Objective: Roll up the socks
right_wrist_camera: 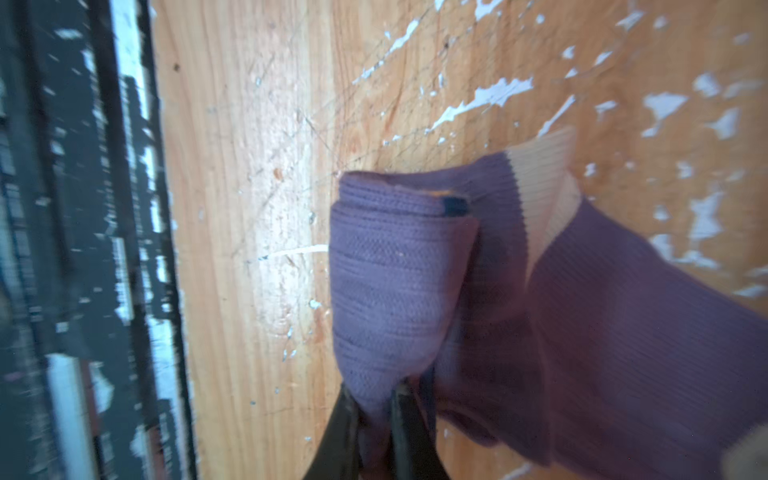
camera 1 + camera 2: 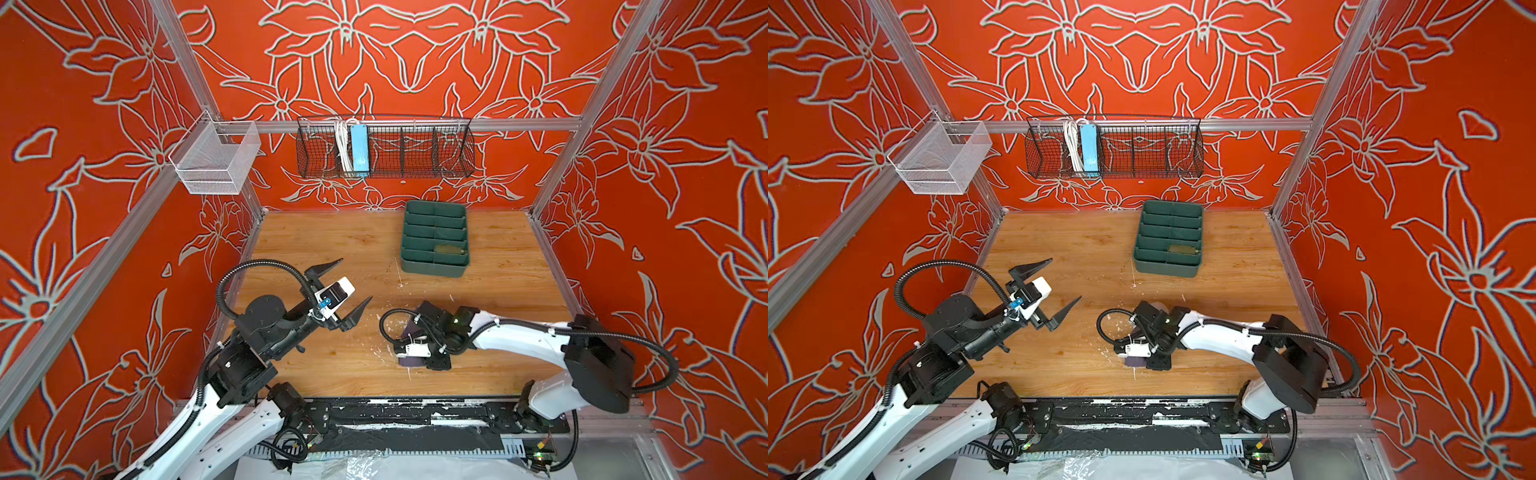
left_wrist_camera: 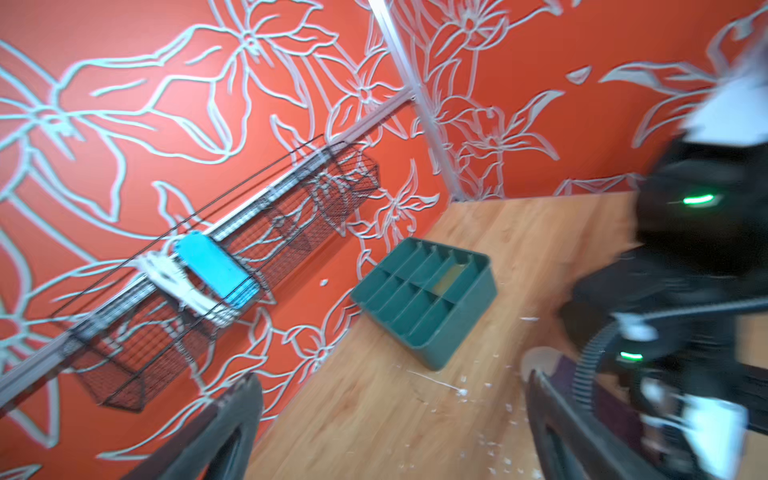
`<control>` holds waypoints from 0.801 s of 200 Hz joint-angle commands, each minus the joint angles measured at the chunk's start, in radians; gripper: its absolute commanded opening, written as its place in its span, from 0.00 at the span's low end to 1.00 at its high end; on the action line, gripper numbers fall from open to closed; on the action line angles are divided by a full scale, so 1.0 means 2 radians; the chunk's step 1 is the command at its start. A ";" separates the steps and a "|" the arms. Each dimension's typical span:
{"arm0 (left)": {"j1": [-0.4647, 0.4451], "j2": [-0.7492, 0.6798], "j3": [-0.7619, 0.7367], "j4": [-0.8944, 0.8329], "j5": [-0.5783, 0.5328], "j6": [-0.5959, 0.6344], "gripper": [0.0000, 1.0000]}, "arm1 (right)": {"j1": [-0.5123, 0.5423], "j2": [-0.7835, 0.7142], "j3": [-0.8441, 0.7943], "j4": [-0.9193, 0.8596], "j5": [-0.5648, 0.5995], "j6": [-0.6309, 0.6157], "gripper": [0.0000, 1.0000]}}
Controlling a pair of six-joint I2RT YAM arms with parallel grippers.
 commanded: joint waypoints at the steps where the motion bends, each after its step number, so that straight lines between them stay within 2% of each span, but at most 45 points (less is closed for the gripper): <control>1: 0.003 0.033 0.014 -0.105 0.079 0.005 0.97 | -0.027 0.050 0.032 -0.089 -0.088 -0.022 0.00; 35: -0.001 0.056 -0.012 -0.110 0.160 0.077 0.99 | -0.056 0.100 0.067 -0.108 -0.110 -0.036 0.00; 48: -0.020 0.063 -0.023 -0.105 0.147 0.095 0.97 | -0.066 0.112 0.075 -0.107 -0.112 -0.038 0.00; 74: -0.117 0.085 -0.057 -0.095 0.036 0.147 0.93 | -0.080 0.129 0.083 -0.102 -0.110 -0.041 0.00; 101: -0.211 0.141 -0.120 -0.022 -0.070 0.162 0.90 | -0.087 0.146 0.083 -0.096 -0.101 -0.045 0.00; 119: -0.262 0.219 -0.132 0.030 -0.153 0.122 0.83 | -0.091 0.154 0.086 -0.096 -0.099 -0.044 0.00; 133: -0.287 0.272 -0.133 0.064 -0.212 0.066 0.79 | -0.095 0.157 0.087 -0.095 -0.096 -0.041 0.00; 160: -0.327 0.330 -0.148 0.132 -0.265 0.007 0.79 | -0.102 0.153 0.085 -0.084 -0.090 -0.044 0.00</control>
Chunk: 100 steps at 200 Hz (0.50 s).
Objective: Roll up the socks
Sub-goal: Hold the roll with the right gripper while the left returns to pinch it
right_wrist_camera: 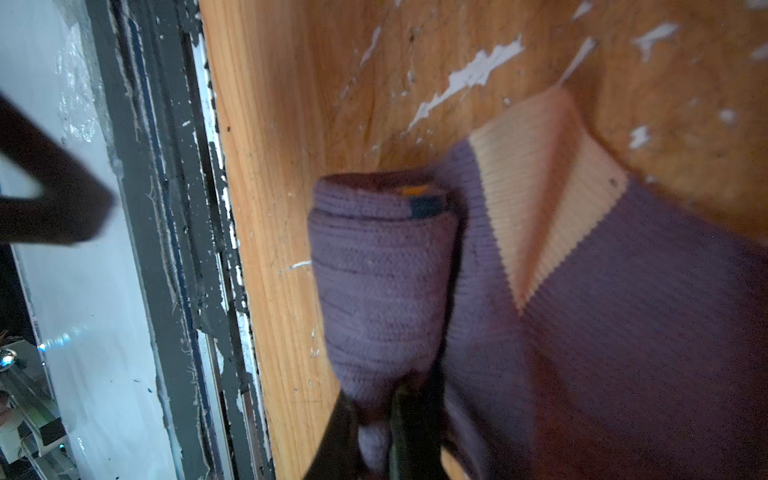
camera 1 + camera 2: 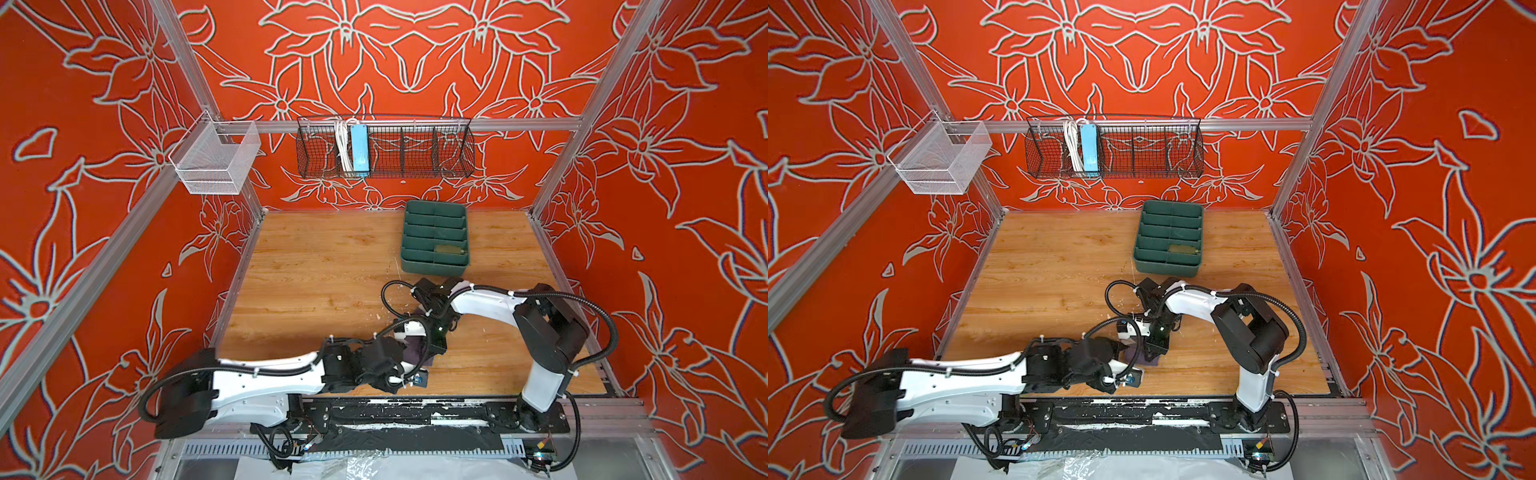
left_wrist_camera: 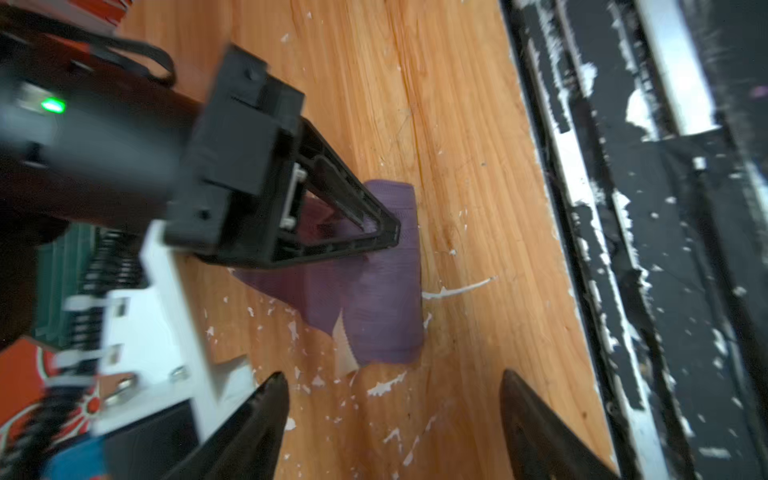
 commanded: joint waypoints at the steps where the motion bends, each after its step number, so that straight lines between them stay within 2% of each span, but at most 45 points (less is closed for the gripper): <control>1: -0.027 0.028 -0.010 0.093 -0.093 -0.064 0.79 | -0.006 0.028 -0.012 0.024 0.052 -0.013 0.00; 21: -0.039 0.081 -0.013 0.127 -0.124 -0.072 0.78 | -0.008 0.032 -0.004 0.016 0.047 -0.015 0.00; 40: -0.043 0.137 0.001 0.141 -0.154 -0.075 0.72 | -0.009 0.032 0.001 0.013 0.044 -0.016 0.00; 79: -0.044 0.230 0.041 0.135 -0.187 -0.085 0.47 | -0.010 0.029 -0.001 0.013 0.041 -0.015 0.00; 100: -0.046 0.255 0.049 0.140 -0.188 -0.082 0.27 | -0.011 0.026 0.000 0.012 0.037 -0.014 0.00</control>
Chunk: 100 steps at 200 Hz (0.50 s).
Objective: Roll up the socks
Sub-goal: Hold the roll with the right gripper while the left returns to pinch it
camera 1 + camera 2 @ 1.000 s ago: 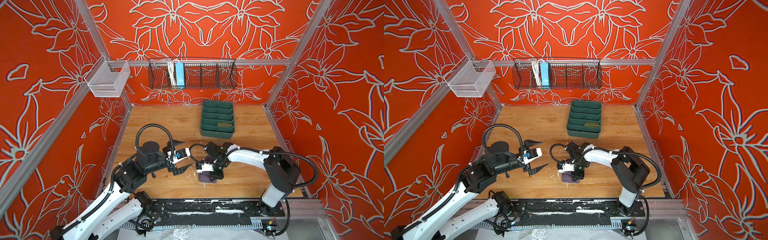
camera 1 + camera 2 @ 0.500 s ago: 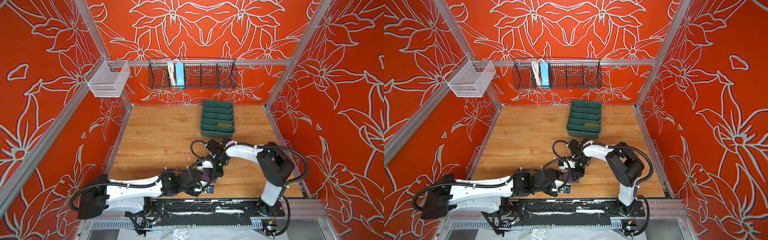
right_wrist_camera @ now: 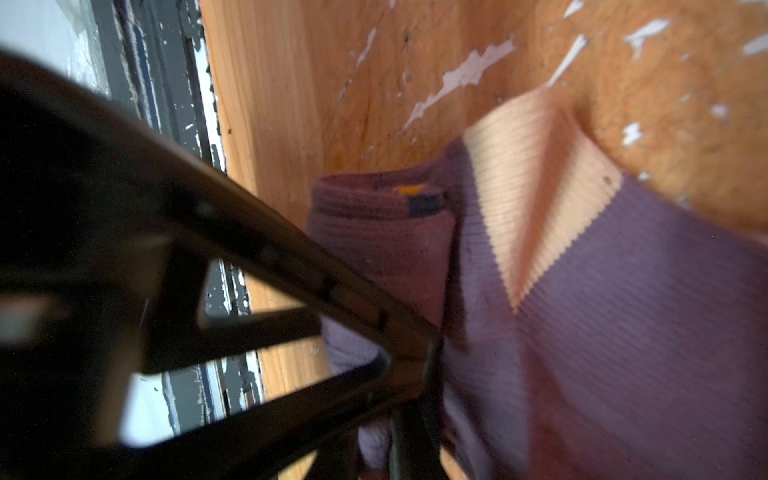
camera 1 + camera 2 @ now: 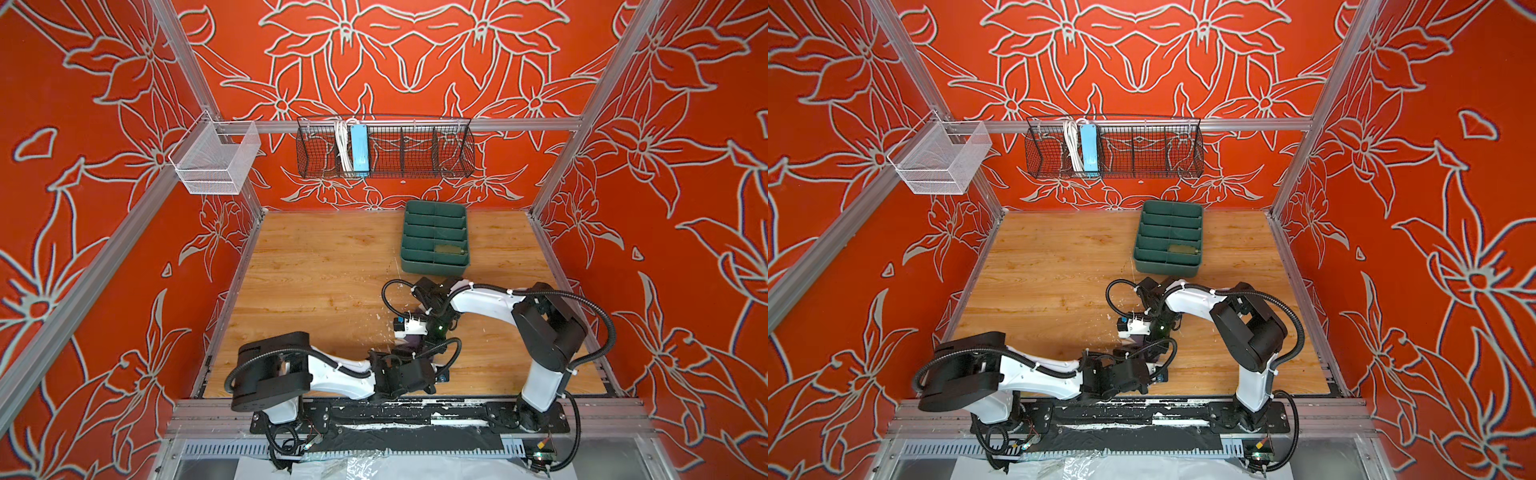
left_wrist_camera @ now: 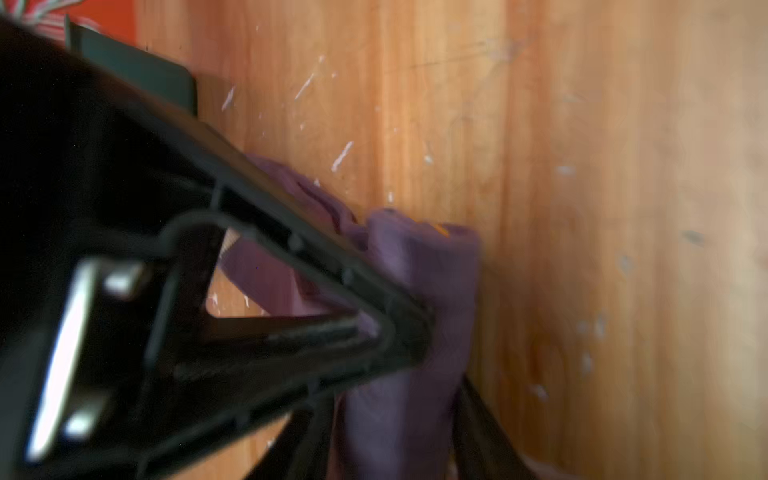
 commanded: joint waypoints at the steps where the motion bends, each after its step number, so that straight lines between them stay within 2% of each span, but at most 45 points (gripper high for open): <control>1: 0.000 0.030 0.006 0.005 -0.014 -0.009 0.25 | -0.005 0.020 -0.007 0.018 0.040 -0.012 0.00; 15: 0.000 0.033 0.009 0.000 -0.004 -0.008 0.12 | -0.007 0.014 -0.008 0.019 0.037 -0.012 0.00; 30: 0.000 0.028 0.008 -0.011 0.008 -0.009 0.03 | -0.010 0.006 -0.010 0.024 0.037 -0.010 0.00; 59: 0.000 0.004 0.014 -0.070 0.049 -0.013 0.00 | -0.017 -0.028 -0.020 0.050 0.046 0.000 0.00; 81: 0.002 -0.012 0.028 -0.132 0.106 -0.020 0.00 | -0.028 -0.074 -0.040 0.093 0.059 0.018 0.16; 91: 0.009 -0.018 0.036 -0.164 0.138 -0.023 0.00 | -0.041 -0.098 -0.052 0.128 0.059 0.041 0.28; 100: 0.023 -0.023 0.041 -0.182 0.163 -0.030 0.00 | -0.056 -0.117 -0.063 0.159 0.059 0.063 0.33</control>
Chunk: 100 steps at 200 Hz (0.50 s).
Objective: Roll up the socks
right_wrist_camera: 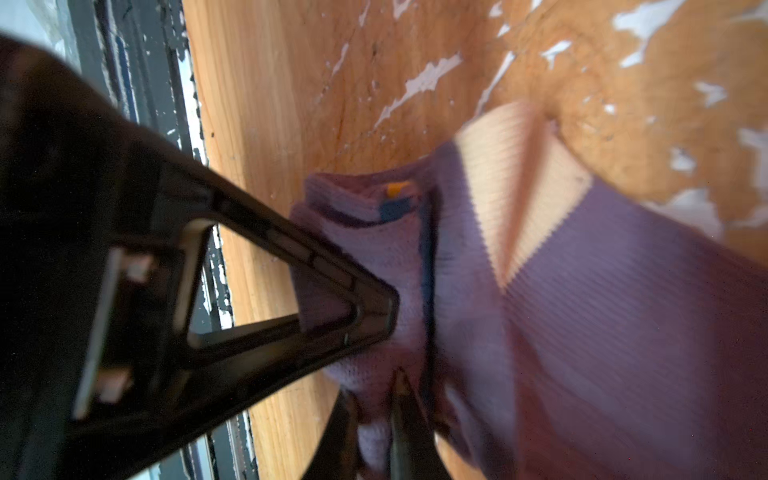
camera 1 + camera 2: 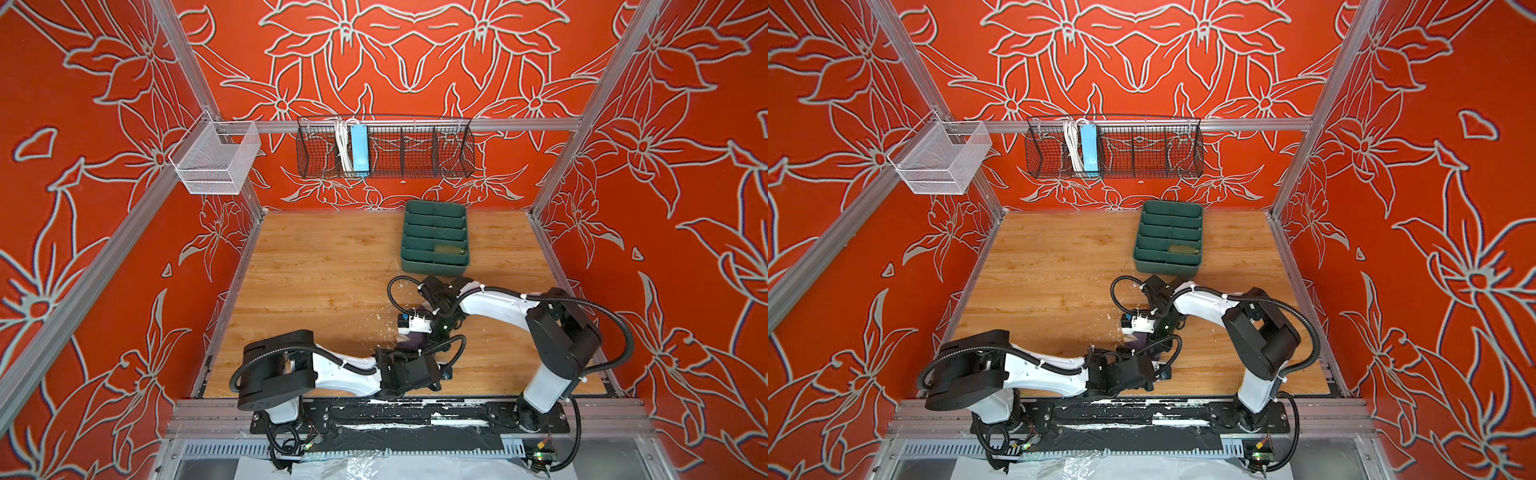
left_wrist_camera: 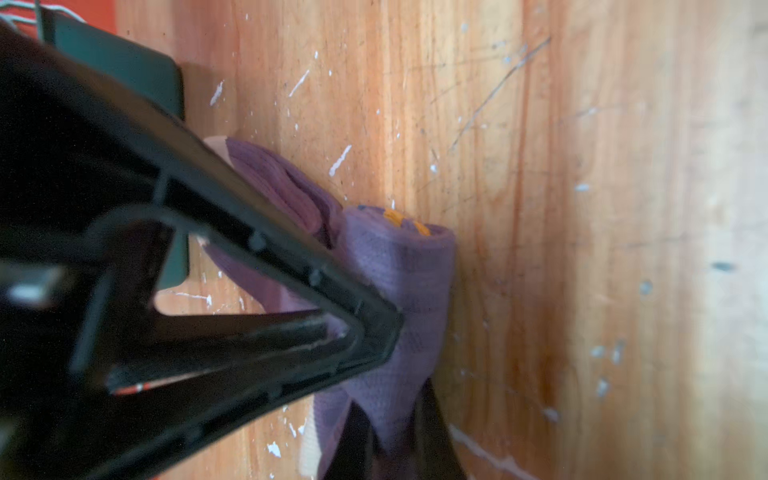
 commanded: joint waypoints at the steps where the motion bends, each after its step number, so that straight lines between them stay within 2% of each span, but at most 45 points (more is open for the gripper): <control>1: 0.013 -0.018 0.009 -0.114 0.115 -0.016 0.00 | -0.041 -0.054 -0.019 0.110 0.040 0.049 0.33; 10: 0.030 -0.021 0.021 -0.136 0.148 -0.025 0.00 | -0.056 -0.074 -0.027 0.136 0.043 0.070 0.38; 23: 0.053 -0.024 0.032 -0.151 0.189 -0.035 0.00 | -0.077 -0.105 -0.036 0.174 0.083 0.107 0.43; 35: 0.072 -0.023 0.042 -0.163 0.218 -0.034 0.00 | -0.100 -0.133 -0.038 0.192 0.107 0.132 0.43; 51: 0.090 -0.012 0.060 -0.189 0.260 -0.030 0.00 | -0.125 -0.185 -0.045 0.220 0.172 0.175 0.44; 62: 0.109 -0.001 0.080 -0.214 0.310 -0.027 0.00 | -0.135 -0.230 -0.057 0.246 0.229 0.195 0.45; 79: 0.136 0.027 0.111 -0.246 0.382 -0.025 0.00 | -0.137 -0.311 -0.085 0.283 0.320 0.214 0.53; 90: 0.148 0.051 0.138 -0.270 0.412 -0.020 0.00 | -0.138 -0.367 -0.104 0.295 0.337 0.212 0.57; 100: 0.158 0.078 0.167 -0.295 0.425 -0.022 0.00 | -0.138 -0.415 -0.123 0.295 0.316 0.203 0.62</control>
